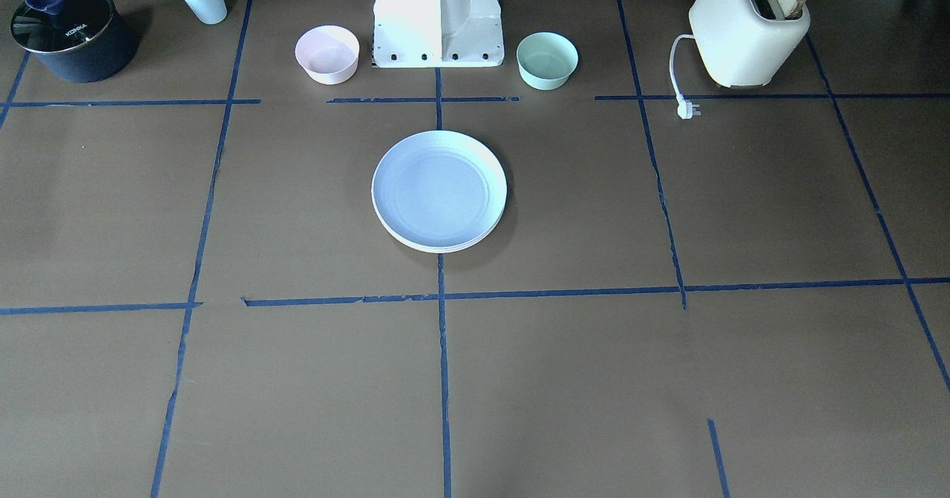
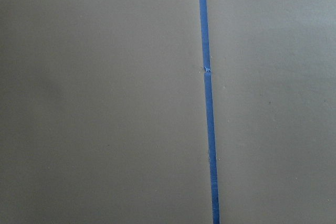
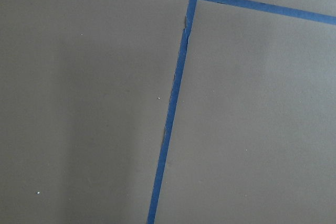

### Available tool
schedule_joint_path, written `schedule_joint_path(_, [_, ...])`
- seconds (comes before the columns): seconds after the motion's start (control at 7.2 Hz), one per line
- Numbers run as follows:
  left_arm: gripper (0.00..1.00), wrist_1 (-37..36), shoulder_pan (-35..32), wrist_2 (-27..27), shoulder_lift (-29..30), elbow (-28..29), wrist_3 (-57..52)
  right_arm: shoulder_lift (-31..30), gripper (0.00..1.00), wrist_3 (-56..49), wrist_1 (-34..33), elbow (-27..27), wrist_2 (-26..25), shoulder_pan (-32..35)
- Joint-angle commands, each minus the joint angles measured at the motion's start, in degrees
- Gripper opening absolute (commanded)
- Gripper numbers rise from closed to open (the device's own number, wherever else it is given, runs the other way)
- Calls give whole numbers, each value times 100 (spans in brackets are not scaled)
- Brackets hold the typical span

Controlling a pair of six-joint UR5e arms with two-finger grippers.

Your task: Stack three plates with pink and blue

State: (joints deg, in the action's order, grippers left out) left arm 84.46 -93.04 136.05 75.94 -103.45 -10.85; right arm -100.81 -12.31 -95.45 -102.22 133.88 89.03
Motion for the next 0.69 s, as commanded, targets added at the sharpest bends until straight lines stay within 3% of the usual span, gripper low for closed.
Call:
schedule_joint_path(0.0, [100, 0, -4, 0, 0, 0, 4, 0, 100, 1, 0, 0, 7, 0])
schedule_joint_path(0.56, [100, 0, 5, 0, 0, 0, 4, 0, 100, 1, 0, 0, 51, 0])
